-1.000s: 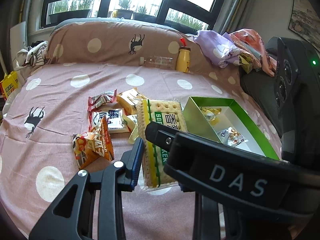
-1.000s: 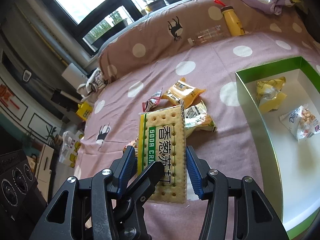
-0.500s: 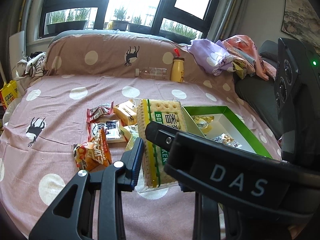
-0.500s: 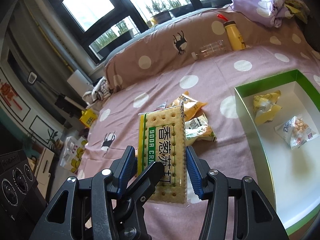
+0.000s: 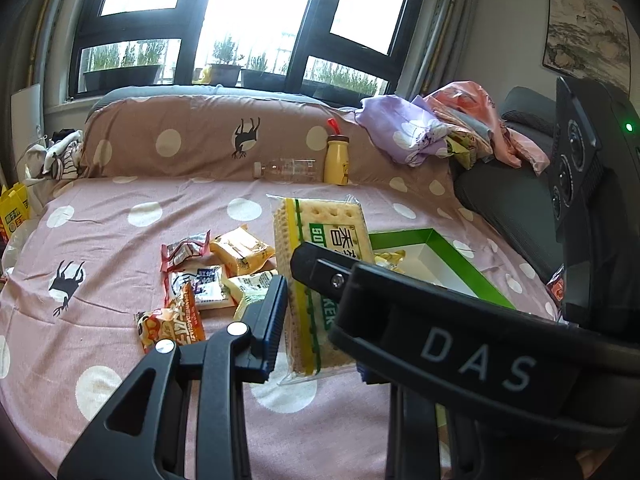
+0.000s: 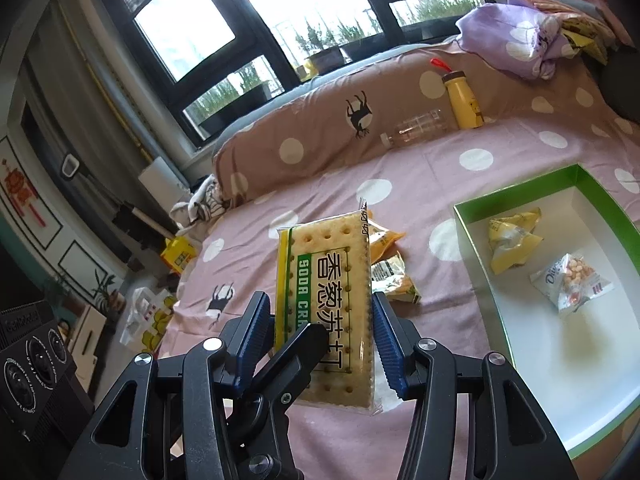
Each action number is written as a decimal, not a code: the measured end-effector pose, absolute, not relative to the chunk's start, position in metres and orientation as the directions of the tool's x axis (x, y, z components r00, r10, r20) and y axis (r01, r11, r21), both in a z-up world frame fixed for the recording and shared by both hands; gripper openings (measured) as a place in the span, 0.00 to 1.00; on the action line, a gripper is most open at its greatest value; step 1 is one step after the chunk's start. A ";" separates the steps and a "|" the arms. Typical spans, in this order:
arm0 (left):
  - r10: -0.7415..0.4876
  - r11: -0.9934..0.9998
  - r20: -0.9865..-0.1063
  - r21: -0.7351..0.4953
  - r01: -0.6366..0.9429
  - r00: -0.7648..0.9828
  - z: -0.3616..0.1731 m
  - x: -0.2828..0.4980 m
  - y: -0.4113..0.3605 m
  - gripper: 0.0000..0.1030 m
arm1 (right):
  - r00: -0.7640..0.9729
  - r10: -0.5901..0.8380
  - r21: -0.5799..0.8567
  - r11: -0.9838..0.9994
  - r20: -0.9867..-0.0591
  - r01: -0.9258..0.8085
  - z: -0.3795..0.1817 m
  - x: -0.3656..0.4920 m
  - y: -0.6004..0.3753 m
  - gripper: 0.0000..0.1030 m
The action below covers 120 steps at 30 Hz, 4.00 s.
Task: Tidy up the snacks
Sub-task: 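Lift the soda cracker pack and carry it toward the green box, then lower the soda cracker pack into the green box and open the right gripper, then move the right gripper back to the orange-red Daguazi bag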
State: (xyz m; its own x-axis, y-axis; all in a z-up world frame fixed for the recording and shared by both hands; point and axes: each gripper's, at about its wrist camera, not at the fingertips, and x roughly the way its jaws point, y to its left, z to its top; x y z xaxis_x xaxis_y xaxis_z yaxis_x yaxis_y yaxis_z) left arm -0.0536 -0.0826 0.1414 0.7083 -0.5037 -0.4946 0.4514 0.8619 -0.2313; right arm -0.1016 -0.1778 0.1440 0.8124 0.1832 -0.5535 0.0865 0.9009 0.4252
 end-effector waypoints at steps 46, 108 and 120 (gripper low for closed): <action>-0.659 0.681 -0.601 -0.219 0.699 0.453 0.125 -0.030 -0.243 0.28 | 0.829 -0.009 0.592 0.696 -0.560 0.407 0.118 -0.148 -0.338 0.53; -0.592 0.732 -0.713 -0.283 0.620 0.375 0.101 -0.012 -0.238 0.34 | 0.709 -0.050 0.523 0.640 -0.703 0.563 0.084 -0.133 -0.356 0.55; -0.379 0.924 -0.640 -0.231 0.304 0.668 0.131 -0.016 -0.090 0.81 | 0.776 -0.092 0.467 0.753 -0.623 0.464 0.116 -0.120 -0.303 0.77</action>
State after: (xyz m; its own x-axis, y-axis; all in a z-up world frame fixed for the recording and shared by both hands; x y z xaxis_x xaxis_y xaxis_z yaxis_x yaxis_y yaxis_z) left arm -0.0159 -0.0898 0.1309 0.6678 -0.3795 -0.6403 0.3038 0.9243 -0.2310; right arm -0.1200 -0.3030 0.1157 0.7765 -0.0918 -0.6234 0.4638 0.7530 0.4667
